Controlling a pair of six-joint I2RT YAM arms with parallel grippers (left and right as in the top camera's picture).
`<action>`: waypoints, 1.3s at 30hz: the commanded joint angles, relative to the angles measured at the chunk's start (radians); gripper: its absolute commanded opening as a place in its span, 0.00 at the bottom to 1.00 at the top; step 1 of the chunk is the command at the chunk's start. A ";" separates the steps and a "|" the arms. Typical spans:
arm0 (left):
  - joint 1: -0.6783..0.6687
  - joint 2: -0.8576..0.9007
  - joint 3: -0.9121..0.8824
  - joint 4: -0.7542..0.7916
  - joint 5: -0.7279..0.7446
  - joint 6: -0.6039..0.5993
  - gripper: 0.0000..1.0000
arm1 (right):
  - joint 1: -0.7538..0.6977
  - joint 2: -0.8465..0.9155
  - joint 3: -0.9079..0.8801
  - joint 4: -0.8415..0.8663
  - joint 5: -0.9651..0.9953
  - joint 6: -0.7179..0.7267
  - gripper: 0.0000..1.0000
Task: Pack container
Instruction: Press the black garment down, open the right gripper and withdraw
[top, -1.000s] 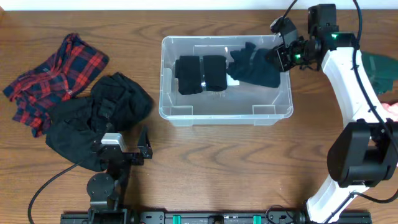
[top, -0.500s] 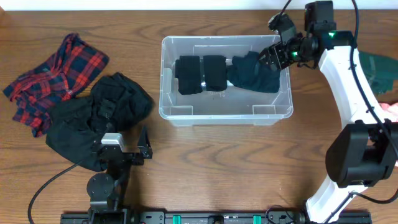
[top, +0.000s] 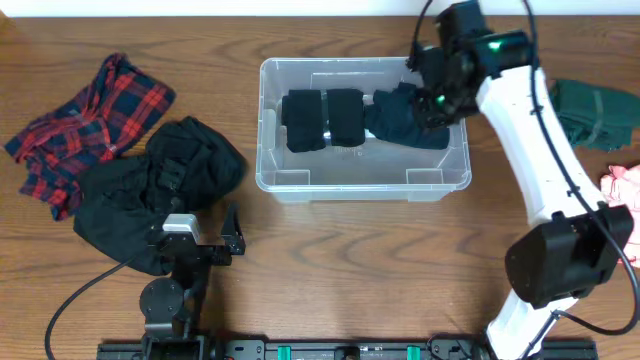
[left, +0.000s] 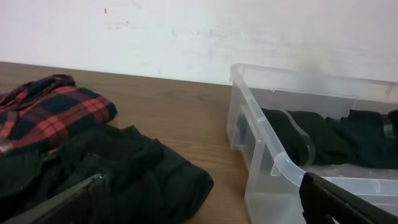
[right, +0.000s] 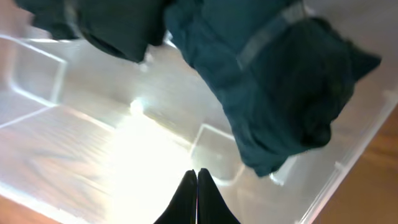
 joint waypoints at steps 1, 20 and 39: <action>0.005 -0.001 -0.018 -0.034 0.018 -0.002 0.98 | 0.013 -0.002 -0.031 -0.002 0.162 0.112 0.01; 0.005 -0.001 -0.018 -0.034 0.018 -0.002 0.98 | -0.019 0.013 -0.192 0.266 0.253 0.101 0.01; 0.005 -0.001 -0.018 -0.034 0.018 -0.002 0.98 | -0.021 0.148 -0.259 0.484 0.259 0.072 0.01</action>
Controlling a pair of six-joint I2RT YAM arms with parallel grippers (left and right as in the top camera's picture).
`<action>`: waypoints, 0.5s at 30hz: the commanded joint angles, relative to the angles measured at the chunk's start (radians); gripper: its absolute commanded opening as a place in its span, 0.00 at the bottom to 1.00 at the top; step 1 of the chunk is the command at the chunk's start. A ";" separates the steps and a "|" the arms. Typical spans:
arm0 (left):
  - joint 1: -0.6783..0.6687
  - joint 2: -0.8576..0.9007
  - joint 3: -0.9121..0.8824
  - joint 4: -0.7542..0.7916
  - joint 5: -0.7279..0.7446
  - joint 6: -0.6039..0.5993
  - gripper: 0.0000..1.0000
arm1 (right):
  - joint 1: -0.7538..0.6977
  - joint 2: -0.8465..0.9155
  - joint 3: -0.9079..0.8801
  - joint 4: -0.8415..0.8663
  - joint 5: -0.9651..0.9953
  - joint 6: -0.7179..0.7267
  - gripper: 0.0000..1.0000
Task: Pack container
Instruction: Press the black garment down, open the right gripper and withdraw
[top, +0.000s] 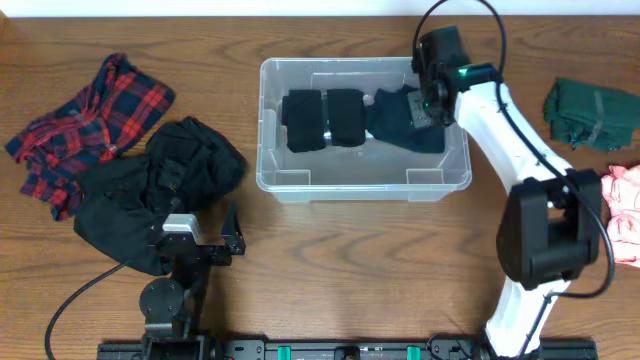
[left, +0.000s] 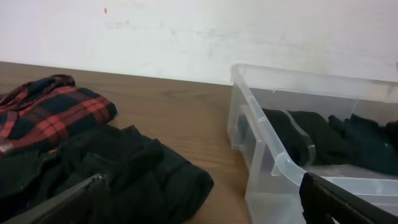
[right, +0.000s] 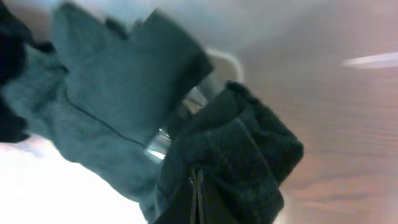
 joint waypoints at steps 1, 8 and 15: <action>0.005 -0.001 -0.017 -0.034 0.018 -0.002 0.98 | -0.006 0.049 -0.011 -0.004 0.022 -0.014 0.01; 0.005 -0.001 -0.017 -0.034 0.018 -0.002 0.98 | -0.002 0.059 -0.011 0.045 0.021 -0.014 0.01; 0.005 -0.001 -0.017 -0.034 0.018 -0.002 0.98 | 0.008 0.043 0.089 -0.014 0.006 -0.014 0.11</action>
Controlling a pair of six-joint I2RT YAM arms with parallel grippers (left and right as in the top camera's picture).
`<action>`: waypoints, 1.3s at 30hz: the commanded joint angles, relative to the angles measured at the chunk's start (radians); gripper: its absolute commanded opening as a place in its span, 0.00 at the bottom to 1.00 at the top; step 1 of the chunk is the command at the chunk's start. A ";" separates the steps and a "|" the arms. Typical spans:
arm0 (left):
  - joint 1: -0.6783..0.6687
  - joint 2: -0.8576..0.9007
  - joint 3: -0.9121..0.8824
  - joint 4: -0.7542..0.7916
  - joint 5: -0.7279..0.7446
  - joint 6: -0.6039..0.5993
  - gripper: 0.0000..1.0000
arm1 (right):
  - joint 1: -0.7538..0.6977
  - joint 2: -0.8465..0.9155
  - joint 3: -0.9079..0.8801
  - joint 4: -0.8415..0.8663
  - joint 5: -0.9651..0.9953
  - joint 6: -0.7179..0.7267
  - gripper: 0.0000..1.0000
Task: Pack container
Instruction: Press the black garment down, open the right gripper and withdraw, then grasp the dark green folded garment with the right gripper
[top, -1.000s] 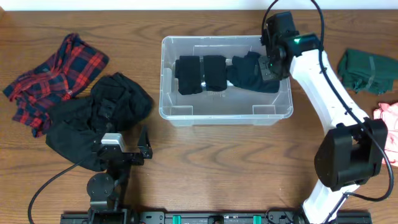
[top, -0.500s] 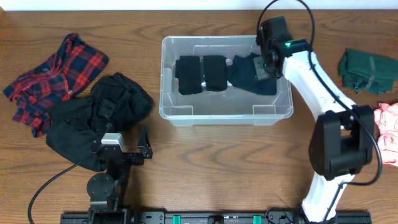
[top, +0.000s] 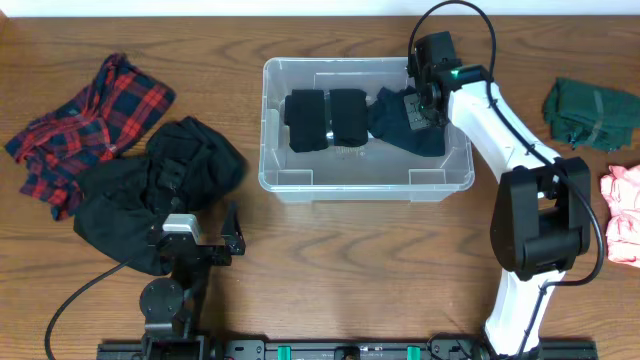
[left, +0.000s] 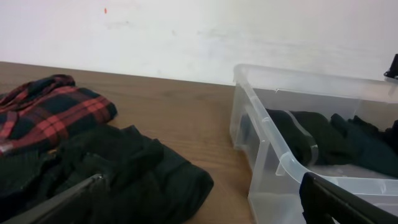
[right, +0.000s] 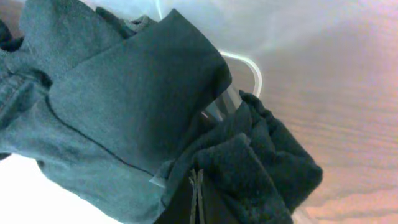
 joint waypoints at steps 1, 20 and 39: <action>0.005 -0.001 -0.017 -0.034 0.018 -0.002 0.98 | 0.010 -0.010 0.107 -0.053 -0.002 -0.009 0.24; 0.005 -0.001 -0.017 -0.034 0.018 -0.002 0.98 | -0.360 -0.176 0.483 -0.481 -0.122 0.220 0.99; 0.005 -0.001 -0.017 -0.034 0.018 -0.002 0.98 | -0.900 -0.138 0.004 0.032 -0.528 0.027 0.99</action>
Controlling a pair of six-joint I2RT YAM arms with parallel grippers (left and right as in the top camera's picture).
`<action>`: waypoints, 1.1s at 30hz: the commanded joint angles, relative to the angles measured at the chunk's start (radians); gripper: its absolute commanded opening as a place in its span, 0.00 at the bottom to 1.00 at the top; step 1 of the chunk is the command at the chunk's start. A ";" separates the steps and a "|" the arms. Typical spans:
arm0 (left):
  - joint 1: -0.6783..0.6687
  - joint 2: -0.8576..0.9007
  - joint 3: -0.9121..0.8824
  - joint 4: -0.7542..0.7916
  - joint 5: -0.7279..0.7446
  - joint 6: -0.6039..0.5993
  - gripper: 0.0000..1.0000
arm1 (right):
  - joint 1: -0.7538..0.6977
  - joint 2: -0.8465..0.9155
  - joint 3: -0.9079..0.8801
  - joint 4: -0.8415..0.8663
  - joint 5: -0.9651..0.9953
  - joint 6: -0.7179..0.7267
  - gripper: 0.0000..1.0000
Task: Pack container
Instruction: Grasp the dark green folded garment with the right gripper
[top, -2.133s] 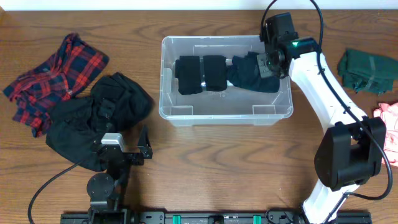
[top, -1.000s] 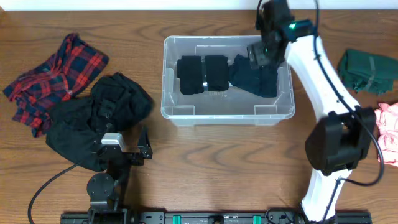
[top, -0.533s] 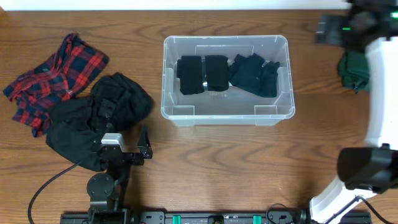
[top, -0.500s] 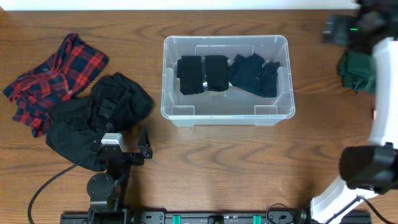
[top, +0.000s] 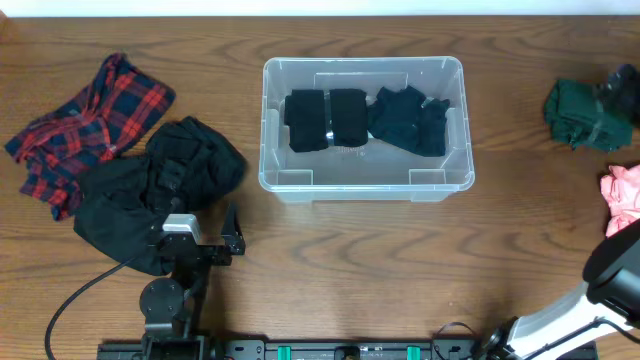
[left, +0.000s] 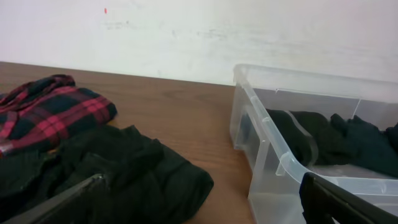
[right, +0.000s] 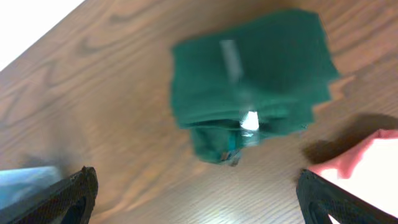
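The clear plastic container (top: 272, 120) stands mid-table and holds two black folded pieces (top: 325, 120) and a dark teal garment (top: 408, 120). A folded green cloth (right: 249, 81) lies on the wood at the far right, with a pink cloth (right: 373, 165) just nearer. My right gripper (right: 196, 199) hovers open over the green cloth with nothing between its fingers; overhead it shows only as a dark shape at the right edge (top: 620, 85). My left gripper (left: 199, 199) rests open near the front left, by a black garment (top: 160, 190) and a red plaid shirt (top: 85, 125).
The container's near wall (left: 273, 168) rises right of the left gripper. The white wall (left: 186, 31) runs behind the table's far edge. The right arm's base (top: 620, 270) stands at the front right corner.
My right gripper was shut among the folds of the teal garment inside the container. It is now open over the green cloth at the table's right end. The teal garment stays in the container.
My right gripper was shut above the container beside the teal garment, then shut down at that garment's right end, and the container shifted slightly. Now the arm is out of the container and open over the green cloth. The left arm never moved.
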 joint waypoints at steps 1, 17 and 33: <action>0.005 -0.001 -0.017 -0.034 0.018 -0.002 0.98 | -0.069 0.019 -0.072 0.064 -0.120 -0.076 0.99; 0.005 -0.001 -0.017 -0.034 0.018 -0.002 0.98 | -0.147 0.218 -0.103 0.313 -0.160 -0.133 0.99; 0.005 -0.001 -0.017 -0.034 0.018 -0.002 0.98 | -0.146 0.370 -0.103 0.468 -0.100 -0.130 0.99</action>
